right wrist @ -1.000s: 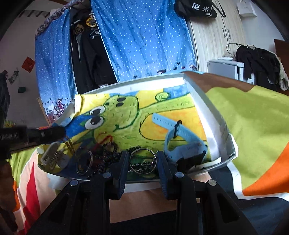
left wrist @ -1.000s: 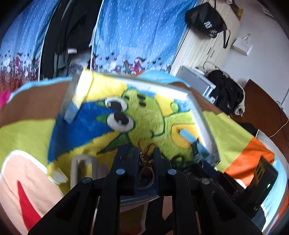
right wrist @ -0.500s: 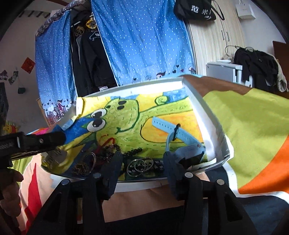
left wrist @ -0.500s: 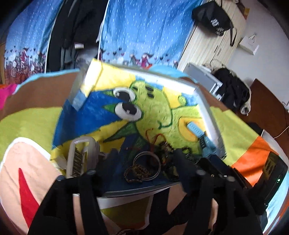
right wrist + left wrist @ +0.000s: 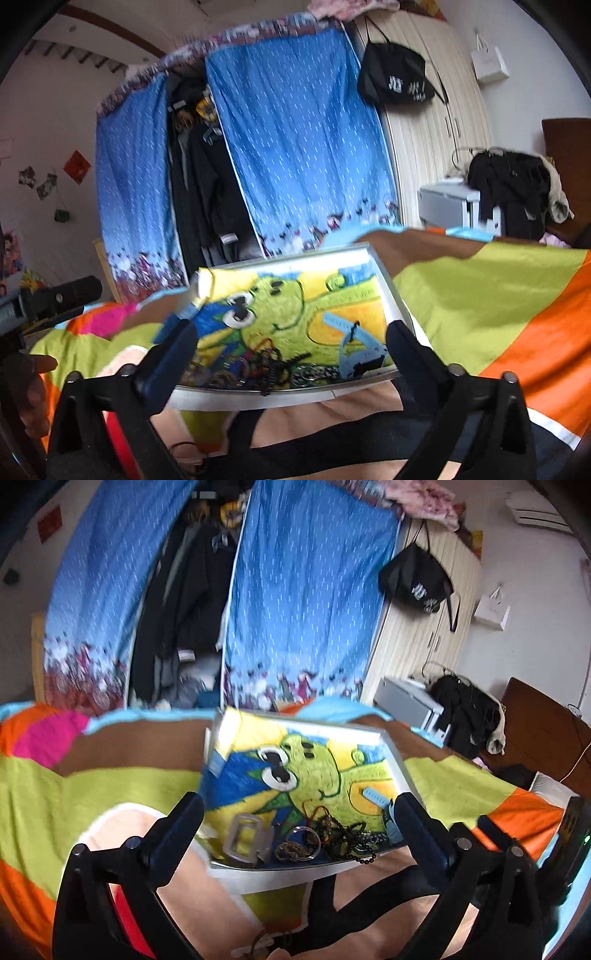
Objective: Organize jewelry
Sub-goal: 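Withdraw both tools from the tray back over the bed, then move both tools to the brown cord with yellow bead and white clip, then grasp the white clip with the left tool while the right tool grasps the brown cord, then carry the cord piece into the tray and open both tools, then withdraw both tools from the tray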
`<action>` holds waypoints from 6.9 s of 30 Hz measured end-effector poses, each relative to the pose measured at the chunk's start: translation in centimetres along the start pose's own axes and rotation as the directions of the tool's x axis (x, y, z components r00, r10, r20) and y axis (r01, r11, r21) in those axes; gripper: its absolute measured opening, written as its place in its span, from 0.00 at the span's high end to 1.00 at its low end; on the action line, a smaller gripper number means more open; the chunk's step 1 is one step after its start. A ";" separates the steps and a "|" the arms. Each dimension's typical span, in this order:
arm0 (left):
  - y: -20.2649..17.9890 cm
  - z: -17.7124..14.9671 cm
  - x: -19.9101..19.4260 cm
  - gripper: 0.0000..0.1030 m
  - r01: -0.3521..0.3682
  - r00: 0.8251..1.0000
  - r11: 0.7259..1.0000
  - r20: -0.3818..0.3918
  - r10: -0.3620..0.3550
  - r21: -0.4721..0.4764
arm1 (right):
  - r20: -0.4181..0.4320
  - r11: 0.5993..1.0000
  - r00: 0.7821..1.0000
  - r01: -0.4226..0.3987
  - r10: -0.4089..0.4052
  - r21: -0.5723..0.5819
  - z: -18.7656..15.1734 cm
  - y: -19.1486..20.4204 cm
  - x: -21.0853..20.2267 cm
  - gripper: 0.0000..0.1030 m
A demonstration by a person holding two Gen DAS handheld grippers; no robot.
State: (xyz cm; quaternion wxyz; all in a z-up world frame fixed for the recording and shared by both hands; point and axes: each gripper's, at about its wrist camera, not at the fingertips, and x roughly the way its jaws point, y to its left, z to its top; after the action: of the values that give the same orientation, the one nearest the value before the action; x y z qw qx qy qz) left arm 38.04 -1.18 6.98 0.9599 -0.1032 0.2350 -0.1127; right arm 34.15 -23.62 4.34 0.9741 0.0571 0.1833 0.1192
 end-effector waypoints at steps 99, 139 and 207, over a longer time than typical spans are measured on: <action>8.5 -18.4 7.8 0.68 0.192 0.851 0.968 -0.519 -0.084 0.159 | -0.580 0.980 0.804 -0.193 0.131 -0.046 -15.1 6.0 11.8 0.95; 5.6 -14.3 4.0 0.87 0.095 0.931 0.990 -0.361 -0.051 0.106 | -0.344 0.973 0.917 -0.229 0.201 -0.041 -8.0 6.1 5.6 0.97; 0.5 2.7 -4.5 0.02 -0.069 0.997 0.997 0.020 0.068 0.019 | -0.062 0.996 0.996 -0.070 0.067 -0.049 5.8 3.1 -3.1 0.00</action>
State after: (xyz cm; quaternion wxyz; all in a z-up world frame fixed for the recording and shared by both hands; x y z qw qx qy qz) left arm 35.49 0.89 11.15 0.9664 -0.0868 0.2280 -0.0811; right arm 32.84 -21.77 11.27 0.9647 0.0347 0.2072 0.1587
